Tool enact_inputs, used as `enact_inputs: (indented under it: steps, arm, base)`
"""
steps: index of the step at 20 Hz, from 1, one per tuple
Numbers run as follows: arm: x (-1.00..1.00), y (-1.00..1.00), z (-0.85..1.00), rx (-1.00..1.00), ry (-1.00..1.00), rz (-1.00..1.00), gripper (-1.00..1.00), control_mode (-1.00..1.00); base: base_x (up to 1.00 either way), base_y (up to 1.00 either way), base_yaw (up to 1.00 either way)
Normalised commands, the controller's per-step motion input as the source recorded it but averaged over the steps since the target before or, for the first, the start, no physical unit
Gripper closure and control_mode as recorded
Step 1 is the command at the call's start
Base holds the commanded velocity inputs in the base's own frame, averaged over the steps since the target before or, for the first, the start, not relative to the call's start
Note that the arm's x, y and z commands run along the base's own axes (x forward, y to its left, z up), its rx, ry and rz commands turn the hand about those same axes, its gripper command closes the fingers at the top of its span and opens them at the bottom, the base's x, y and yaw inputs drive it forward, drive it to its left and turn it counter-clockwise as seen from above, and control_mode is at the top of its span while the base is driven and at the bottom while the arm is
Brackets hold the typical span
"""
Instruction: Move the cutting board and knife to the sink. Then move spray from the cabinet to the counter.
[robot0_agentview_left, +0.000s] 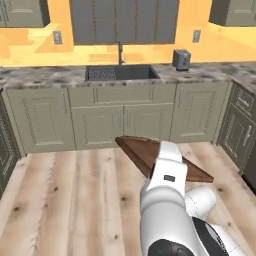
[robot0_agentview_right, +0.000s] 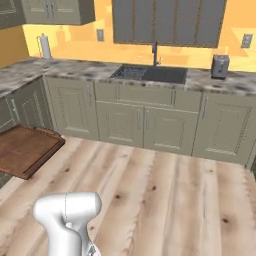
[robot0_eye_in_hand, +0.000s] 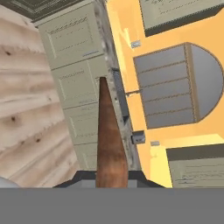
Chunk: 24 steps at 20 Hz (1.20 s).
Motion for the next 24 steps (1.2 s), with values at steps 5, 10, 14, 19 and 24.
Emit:
enact_inputs:
  steps: [5,10,14,19,24]
  arm:
    - [0.00,0.00,0.00,0.00,0.00,0.00,1.00,1.00]
    - [0.00,0.00,0.00,0.00,0.00,0.00,1.00,1.00]
    - [0.00,0.00,0.00,0.00,0.00,0.00,1.00,1.00]
    - [0.00,0.00,0.00,0.00,0.00,0.00,1.00,1.00]
    - [0.00,0.00,0.00,0.00,0.00,0.00,1.00,1.00]
  base:
    - [0.92,-0.22,0.09]
    - [0.94,-0.07,0.11]
    - [0.94,0.00,0.07]
    - [0.91,-0.04,0.01]
    - [0.82,-0.15,0.00]
